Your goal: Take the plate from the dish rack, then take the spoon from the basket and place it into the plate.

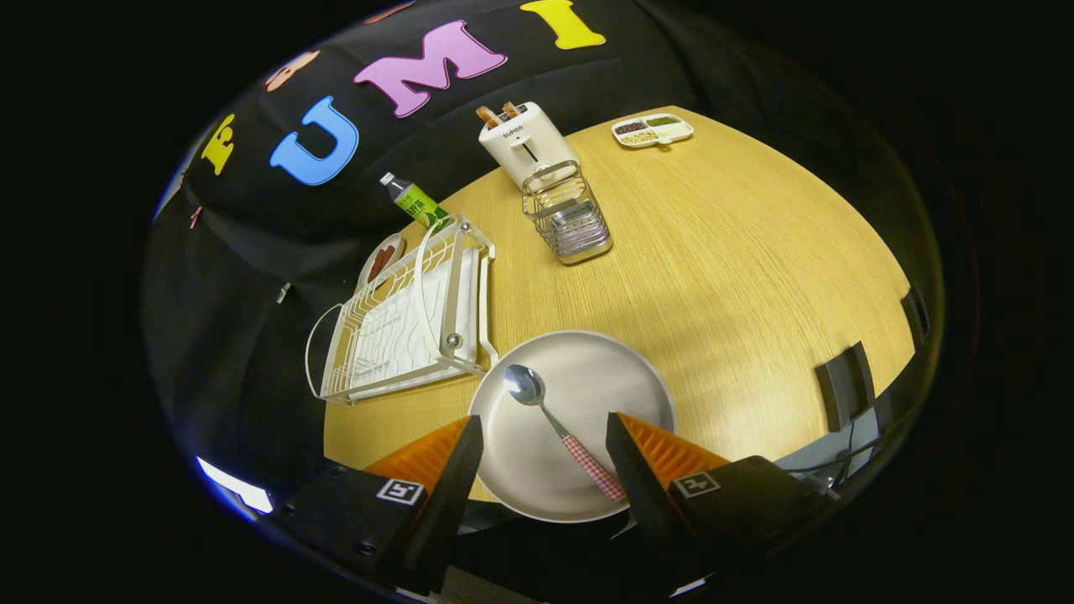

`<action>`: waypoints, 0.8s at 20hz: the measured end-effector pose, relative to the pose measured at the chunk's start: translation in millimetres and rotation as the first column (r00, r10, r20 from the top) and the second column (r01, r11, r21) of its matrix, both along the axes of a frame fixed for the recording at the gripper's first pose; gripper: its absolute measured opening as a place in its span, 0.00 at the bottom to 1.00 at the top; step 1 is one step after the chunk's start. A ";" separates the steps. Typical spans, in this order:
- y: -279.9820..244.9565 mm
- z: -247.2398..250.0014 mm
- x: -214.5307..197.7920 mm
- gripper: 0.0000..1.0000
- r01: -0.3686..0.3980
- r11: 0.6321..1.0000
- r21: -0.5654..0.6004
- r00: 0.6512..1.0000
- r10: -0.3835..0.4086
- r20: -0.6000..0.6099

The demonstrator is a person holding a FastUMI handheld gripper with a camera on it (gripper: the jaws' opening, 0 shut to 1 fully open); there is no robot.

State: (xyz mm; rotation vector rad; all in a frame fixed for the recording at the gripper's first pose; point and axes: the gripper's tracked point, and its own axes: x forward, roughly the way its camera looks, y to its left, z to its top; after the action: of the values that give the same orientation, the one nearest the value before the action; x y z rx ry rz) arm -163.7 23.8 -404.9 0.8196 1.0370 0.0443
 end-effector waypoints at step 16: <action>-82.6 168.8 98.2 0.99 0.117 0.968 -0.220 0.936 -0.033 0.351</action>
State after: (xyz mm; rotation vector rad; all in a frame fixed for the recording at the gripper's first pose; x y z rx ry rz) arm -65.5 -58.8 -236.1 0.6044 0.6614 -0.0026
